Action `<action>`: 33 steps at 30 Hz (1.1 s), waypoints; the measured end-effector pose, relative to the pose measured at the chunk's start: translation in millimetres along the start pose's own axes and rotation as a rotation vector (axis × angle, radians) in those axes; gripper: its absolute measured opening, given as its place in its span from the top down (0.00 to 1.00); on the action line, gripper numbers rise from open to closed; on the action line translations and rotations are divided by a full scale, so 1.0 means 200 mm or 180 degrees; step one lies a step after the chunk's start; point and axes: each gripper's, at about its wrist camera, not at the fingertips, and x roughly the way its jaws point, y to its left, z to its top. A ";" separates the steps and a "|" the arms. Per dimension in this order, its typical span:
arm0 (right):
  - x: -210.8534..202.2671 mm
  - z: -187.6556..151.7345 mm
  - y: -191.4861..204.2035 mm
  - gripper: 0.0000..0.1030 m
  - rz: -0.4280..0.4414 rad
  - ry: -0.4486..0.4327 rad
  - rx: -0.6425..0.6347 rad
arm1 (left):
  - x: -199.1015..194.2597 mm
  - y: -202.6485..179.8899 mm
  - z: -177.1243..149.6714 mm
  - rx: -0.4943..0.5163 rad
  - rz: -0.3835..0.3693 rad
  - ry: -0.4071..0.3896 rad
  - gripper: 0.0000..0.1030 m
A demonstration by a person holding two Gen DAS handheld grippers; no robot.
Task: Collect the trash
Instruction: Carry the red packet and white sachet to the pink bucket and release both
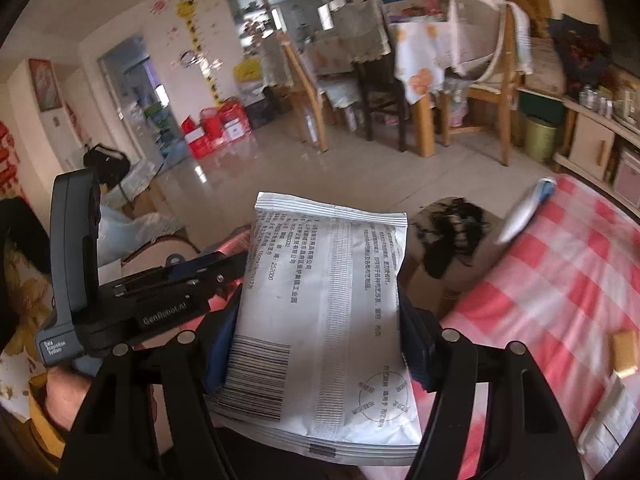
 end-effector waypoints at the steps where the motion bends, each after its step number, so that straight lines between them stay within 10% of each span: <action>1: 0.03 0.01 0.01 0.33 0.0011 0.0020 -0.0014 | 0.01 0.02 0.00 -0.0018 0.0000 0.0006 0.55; 13: 0.32 -0.01 0.06 0.18 0.0062 0.0210 0.0009 | 0.04 0.16 -0.01 -0.0181 0.0097 -0.0004 0.44; 21: 0.19 -0.03 -0.03 0.14 -0.0093 -0.0012 0.0112 | 0.05 0.11 -0.01 -0.0128 0.0169 -0.0042 0.18; 33: -0.09 -0.15 -0.17 0.13 -0.0474 -0.0174 0.0174 | 0.03 -0.10 -0.03 0.0122 0.0136 -0.0020 0.16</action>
